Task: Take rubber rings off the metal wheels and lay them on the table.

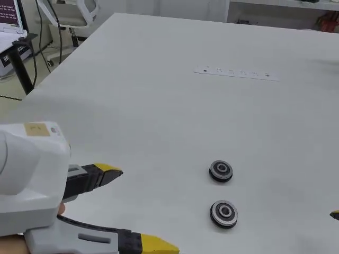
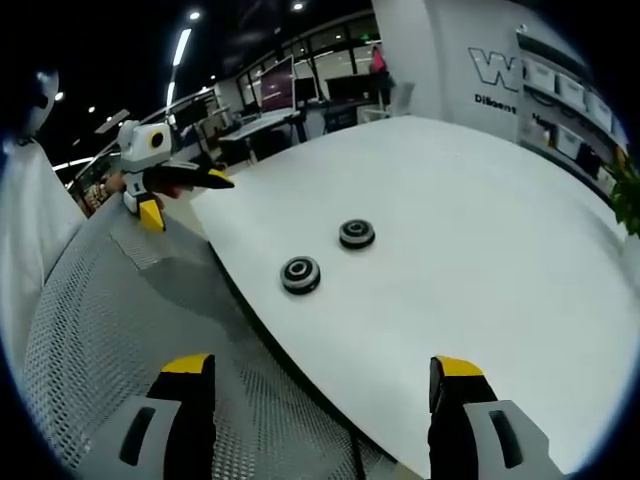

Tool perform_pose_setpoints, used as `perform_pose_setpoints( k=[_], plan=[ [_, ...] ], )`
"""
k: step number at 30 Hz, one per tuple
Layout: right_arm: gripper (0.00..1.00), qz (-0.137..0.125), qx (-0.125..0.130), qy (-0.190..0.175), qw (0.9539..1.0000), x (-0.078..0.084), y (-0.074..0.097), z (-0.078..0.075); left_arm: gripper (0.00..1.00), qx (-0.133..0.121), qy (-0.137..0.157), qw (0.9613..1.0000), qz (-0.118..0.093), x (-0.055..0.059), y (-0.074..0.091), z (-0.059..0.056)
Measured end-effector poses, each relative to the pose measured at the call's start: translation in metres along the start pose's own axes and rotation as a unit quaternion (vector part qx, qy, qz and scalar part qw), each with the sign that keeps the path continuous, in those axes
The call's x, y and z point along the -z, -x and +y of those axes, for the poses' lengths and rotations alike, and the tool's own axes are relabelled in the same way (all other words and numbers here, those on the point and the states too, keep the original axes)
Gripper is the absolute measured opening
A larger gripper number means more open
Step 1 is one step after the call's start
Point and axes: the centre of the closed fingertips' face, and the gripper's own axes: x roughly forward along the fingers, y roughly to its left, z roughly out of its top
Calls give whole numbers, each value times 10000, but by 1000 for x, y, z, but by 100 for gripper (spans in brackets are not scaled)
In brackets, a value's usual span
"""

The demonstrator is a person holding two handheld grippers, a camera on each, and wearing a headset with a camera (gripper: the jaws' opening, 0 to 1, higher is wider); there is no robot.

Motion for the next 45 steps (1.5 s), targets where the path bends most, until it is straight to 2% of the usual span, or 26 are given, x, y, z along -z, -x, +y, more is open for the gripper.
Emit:
perform_pose_setpoints(
  k=[11,28,45],
  plan=[
    [87,-3,23,-11,10000,0,0,-1,92,-4,-17,10000,75,2,0,0],
    [87,-6,26,-47,10000,0,0,-1,92,-22,4,10000,37,1,1,1],
    [86,-116,15,-120,9999,-3,1,-2,92,4,-13,9999,109,3,0,0]
  ],
)
